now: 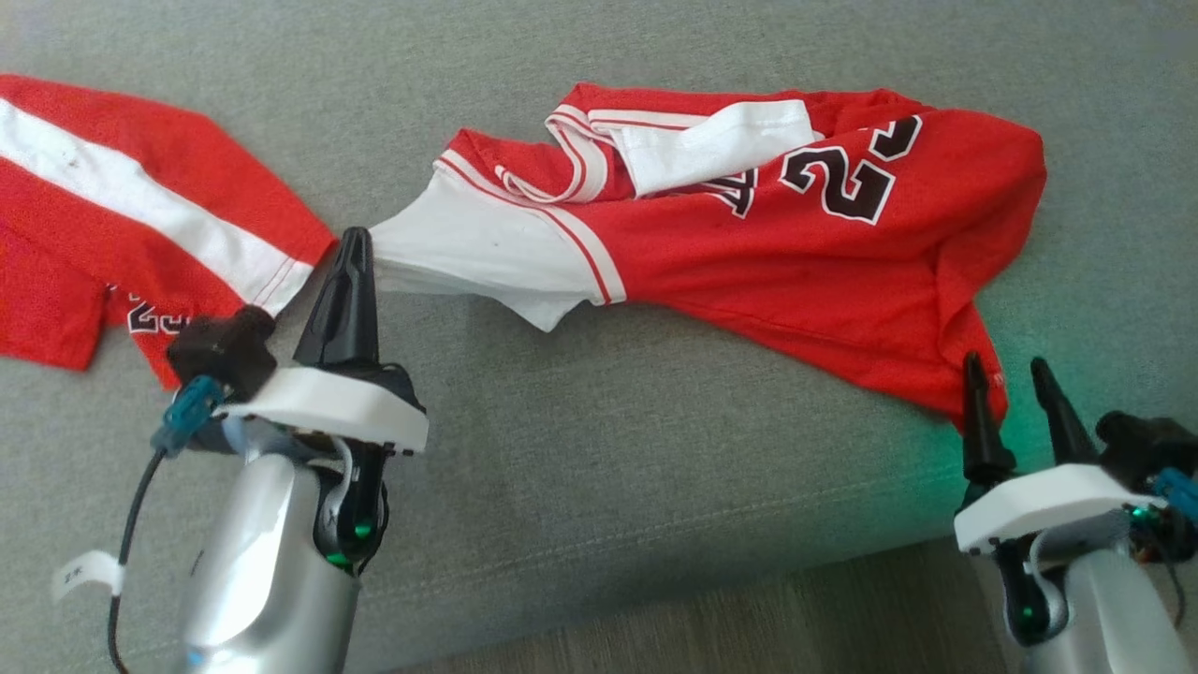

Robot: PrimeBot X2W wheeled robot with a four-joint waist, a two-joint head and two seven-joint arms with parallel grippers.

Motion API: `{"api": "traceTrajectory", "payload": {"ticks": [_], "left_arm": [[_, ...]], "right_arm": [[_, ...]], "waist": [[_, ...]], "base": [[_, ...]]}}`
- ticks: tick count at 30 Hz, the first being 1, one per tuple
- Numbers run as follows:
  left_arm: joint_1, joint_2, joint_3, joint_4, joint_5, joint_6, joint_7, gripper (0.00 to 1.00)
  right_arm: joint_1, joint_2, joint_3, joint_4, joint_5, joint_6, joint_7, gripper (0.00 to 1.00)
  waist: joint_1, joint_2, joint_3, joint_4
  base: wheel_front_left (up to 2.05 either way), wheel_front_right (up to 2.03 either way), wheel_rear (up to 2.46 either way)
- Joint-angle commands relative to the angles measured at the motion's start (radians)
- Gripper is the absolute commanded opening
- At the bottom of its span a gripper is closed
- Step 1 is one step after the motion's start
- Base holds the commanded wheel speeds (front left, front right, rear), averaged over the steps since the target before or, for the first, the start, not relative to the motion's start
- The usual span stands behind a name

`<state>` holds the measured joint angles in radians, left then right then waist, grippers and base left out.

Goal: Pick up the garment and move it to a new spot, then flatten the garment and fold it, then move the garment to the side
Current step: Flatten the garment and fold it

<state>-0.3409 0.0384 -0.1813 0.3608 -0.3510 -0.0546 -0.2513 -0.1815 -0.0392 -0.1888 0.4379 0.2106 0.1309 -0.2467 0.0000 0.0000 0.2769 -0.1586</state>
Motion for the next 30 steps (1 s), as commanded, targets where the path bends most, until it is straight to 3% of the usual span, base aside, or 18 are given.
{"api": "traceTrajectory", "payload": {"ticks": [1, 7, 13, 30], "left_arm": [[-0.015, 0.013, 0.032, -0.045, 0.014, -0.005, -0.01, 0.0], [0.002, 0.012, 0.02, -0.071, 0.013, -0.01, -0.01, 0.0], [0.01, 0.012, 0.01, -0.074, 0.009, -0.008, -0.01, 0.0], [0.021, 0.012, -0.003, -0.076, -0.002, -0.002, -0.01, 0.0]], "right_arm": [[-0.024, -0.011, 0.024, -0.009, 0.013, 0.0, -0.006, 1.0], [-0.044, -0.011, 0.065, 0.051, 0.029, 0.0, -0.009, 1.0], [-0.049, -0.011, 0.103, 0.037, -0.026, 0.0, -0.012, 1.0], [-0.033, -0.011, -0.029, 0.047, -0.155, 0.0, 0.025, 1.0]], "waist": [[0.0, 0.0, 0.001, 0.003], [0.0, 0.0, 0.005, 0.007], [0.0, 0.0, 0.005, 0.003], [0.0, 0.0, -0.012, -0.005]], "base": [[0.0, 0.0, 0.0], [0.0, 0.0, 0.0], [0.0, 0.0, 0.0], [0.0, 0.0, 0.0]]}}
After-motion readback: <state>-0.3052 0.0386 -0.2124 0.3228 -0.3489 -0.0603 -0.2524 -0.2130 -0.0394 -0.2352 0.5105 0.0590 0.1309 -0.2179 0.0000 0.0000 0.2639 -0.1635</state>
